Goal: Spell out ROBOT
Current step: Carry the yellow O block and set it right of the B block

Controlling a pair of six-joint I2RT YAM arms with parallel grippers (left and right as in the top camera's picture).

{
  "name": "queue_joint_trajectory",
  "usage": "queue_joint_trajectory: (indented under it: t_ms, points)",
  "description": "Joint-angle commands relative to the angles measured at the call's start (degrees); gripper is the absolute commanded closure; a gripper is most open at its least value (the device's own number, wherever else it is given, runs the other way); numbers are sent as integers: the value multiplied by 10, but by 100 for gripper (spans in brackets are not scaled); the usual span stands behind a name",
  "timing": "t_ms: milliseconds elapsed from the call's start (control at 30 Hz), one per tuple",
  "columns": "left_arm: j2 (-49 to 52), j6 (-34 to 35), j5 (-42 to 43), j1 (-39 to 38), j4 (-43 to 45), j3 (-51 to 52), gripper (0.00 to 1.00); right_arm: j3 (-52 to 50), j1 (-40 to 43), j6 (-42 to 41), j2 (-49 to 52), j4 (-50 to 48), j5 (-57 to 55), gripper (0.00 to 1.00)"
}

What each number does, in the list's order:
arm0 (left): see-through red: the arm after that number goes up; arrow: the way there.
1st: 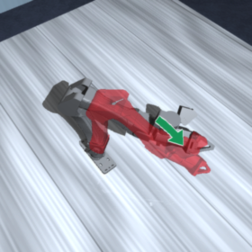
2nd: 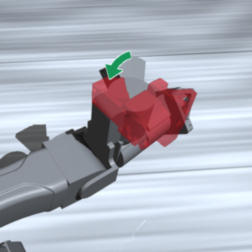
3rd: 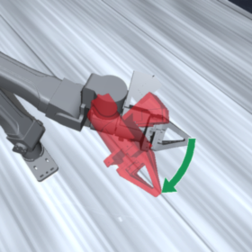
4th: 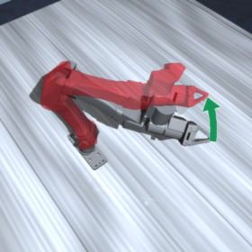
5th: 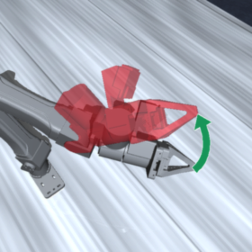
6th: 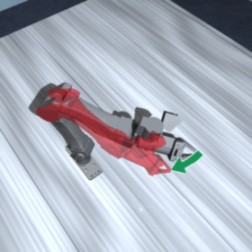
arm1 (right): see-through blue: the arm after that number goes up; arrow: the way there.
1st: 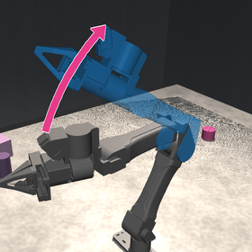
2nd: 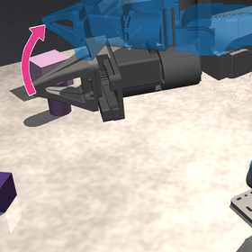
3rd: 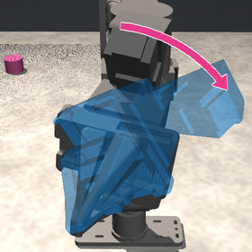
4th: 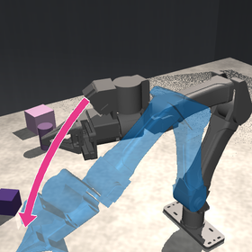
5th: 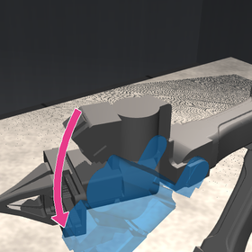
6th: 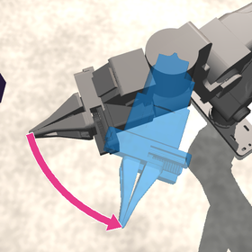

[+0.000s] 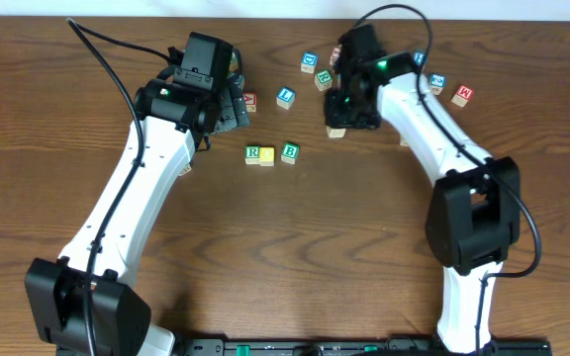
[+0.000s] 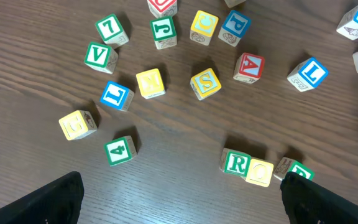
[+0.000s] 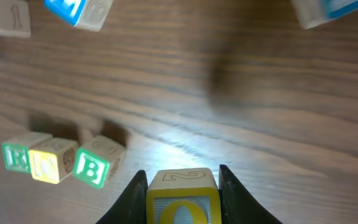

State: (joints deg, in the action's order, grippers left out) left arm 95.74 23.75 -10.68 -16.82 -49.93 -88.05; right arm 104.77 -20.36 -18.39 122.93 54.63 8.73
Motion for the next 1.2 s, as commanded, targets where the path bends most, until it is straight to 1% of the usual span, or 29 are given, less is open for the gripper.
queue_joint_trajectory:
  t_ms: [0, 167, 267, 600, 833, 1167]
  points:
    - [-4, 1, -5, 2, -2, -6, 0, -33, -30, -33, 11, -28, -48, 82]
    - [-4, 1, -5, 2, -2, -6, 0, -81, -56, -71, 12, -87, -52, 82]
    - [-4, 1, -5, 1, -2, -6, 0, -104, -69, -77, 12, -124, -54, 80]
    - [-4, 1, -5, 2, -2, -6, 0, -108, -81, -91, 15, -125, -62, 73]
    - [-4, 1, -5, 2, -2, -6, 0, -108, -94, -128, 19, -115, -74, 69]
    - [-4, 1, -5, 2, -2, -6, 0, -107, -93, -139, 25, -118, -80, 66]
